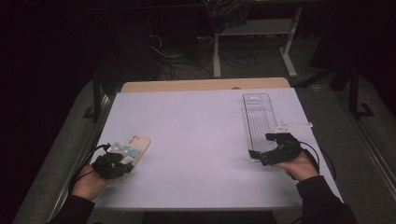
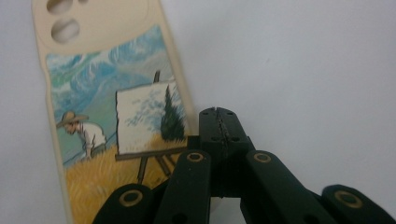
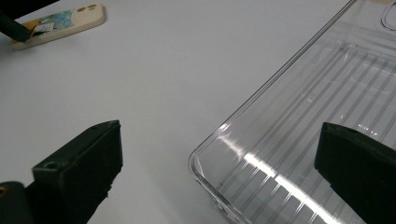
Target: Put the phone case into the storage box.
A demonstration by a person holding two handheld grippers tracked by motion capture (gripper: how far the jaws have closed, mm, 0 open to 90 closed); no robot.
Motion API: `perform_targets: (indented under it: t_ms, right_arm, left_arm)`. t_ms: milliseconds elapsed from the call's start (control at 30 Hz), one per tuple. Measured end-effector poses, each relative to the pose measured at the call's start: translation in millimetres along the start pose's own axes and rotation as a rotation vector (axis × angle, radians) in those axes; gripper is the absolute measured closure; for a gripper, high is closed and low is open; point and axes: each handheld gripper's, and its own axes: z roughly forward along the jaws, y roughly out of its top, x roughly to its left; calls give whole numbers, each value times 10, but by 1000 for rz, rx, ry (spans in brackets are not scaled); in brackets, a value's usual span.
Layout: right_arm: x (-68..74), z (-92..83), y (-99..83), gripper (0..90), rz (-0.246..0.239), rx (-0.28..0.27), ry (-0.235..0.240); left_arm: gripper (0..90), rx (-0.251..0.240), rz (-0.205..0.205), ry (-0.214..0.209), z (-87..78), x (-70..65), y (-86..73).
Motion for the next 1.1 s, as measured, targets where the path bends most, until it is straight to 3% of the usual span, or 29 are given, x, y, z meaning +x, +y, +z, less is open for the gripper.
perform_targets:
  t_ms: [167, 300, 467, 600, 700, 867, 1000, 1100]
  right_arm:
    - [-1, 1, 0, 2, -4, 1, 0]
    - [2, -1, -2, 2, -2, 5, 1]
    - [1, 0, -2, 2, -3, 6, 1]
    - [0, -4, 0, 3, -5, 9, 4]
    - [-9, -2, 0, 4, -10, 5, 6]
    - [-18, -1, 1, 5, -9, 4, 9]
    - [-15, 0, 1, 5, -10, 5, 8]
    - [-16, 2, 1, 5, -13, 7, 7]
  left_arm:
    - [890, -93, 5, -58, -71, -20, 131]
    - [774, -199, -9, -118, -111, -53, 309]
    - [642, -276, 23, -187, -88, -110, 522]
    - [543, -315, 51, -220, -36, -140, 652]
    - [449, -335, 92, -226, -2, -178, 710]
    - [287, -391, 120, -220, 61, -230, 739]
    - [146, -389, 140, -232, 166, -268, 750]
    - [12, -363, 152, -215, 220, -314, 764]
